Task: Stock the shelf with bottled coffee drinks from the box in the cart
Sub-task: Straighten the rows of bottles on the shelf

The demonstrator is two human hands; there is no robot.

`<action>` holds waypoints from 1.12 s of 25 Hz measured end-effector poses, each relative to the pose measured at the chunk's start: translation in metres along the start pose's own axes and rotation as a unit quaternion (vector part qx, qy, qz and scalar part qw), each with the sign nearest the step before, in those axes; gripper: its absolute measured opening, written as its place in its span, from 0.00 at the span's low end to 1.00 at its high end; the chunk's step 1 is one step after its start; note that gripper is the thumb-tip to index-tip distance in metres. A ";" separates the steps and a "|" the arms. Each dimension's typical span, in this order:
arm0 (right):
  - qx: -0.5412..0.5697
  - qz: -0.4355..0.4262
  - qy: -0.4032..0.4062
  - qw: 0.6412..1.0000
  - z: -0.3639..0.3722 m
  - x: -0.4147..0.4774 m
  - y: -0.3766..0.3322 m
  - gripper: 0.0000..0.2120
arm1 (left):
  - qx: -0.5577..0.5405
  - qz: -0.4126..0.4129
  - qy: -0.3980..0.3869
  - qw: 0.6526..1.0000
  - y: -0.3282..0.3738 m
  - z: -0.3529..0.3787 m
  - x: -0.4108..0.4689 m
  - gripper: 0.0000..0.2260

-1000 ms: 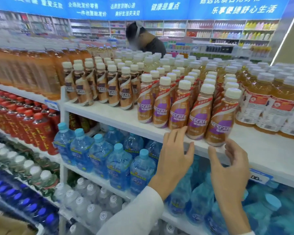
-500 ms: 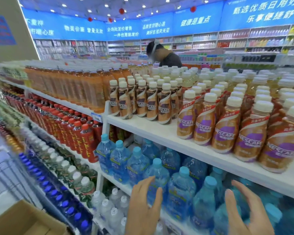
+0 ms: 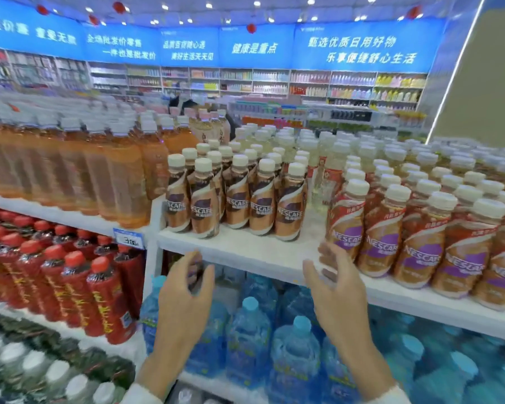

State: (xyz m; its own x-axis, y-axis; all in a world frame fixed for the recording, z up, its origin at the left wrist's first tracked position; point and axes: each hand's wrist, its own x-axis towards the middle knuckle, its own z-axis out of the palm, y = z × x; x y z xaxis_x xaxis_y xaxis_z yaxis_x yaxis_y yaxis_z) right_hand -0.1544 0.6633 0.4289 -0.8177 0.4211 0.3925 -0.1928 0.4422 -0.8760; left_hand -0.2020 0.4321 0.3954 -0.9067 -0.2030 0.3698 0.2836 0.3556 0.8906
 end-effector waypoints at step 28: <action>-0.120 0.010 0.033 0.992 0.070 0.091 -0.014 0.31 | 0.036 0.085 0.037 0.995 -0.011 0.010 0.101 0.25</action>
State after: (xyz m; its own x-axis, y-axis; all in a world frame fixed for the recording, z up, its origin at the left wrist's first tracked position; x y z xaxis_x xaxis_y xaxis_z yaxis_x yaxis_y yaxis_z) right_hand -0.2640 0.6400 0.4576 -0.7814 0.4792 0.3998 -0.0359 0.6050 -0.7954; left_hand -0.3000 0.4165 0.4208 -0.8215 -0.1997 0.5341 0.4049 0.4552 0.7930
